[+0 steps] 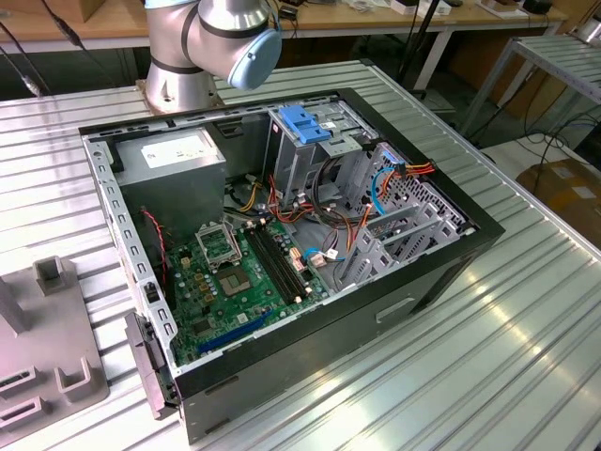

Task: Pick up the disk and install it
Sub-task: 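Pick up the disk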

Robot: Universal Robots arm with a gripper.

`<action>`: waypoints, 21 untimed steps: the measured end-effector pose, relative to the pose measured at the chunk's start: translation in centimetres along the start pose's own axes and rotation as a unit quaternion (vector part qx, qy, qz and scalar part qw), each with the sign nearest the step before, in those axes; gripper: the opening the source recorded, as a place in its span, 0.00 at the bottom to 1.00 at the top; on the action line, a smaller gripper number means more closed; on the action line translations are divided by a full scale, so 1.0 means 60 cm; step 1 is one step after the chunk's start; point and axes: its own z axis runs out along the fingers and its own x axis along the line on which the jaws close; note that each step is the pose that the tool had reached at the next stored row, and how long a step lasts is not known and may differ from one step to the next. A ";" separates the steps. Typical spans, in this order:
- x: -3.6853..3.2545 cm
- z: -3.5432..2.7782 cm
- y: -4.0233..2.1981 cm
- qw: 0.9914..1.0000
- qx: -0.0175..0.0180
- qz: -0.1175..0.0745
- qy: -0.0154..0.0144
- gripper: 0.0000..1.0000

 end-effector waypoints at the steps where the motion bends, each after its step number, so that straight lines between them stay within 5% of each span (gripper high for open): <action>1: 0.000 -0.005 0.000 1.000 0.000 0.000 0.000 0.37; 14: 0.001 -0.055 0.001 1.000 0.000 0.000 0.000 0.37; 21: 0.001 -0.059 0.000 1.000 0.000 0.000 0.000 0.37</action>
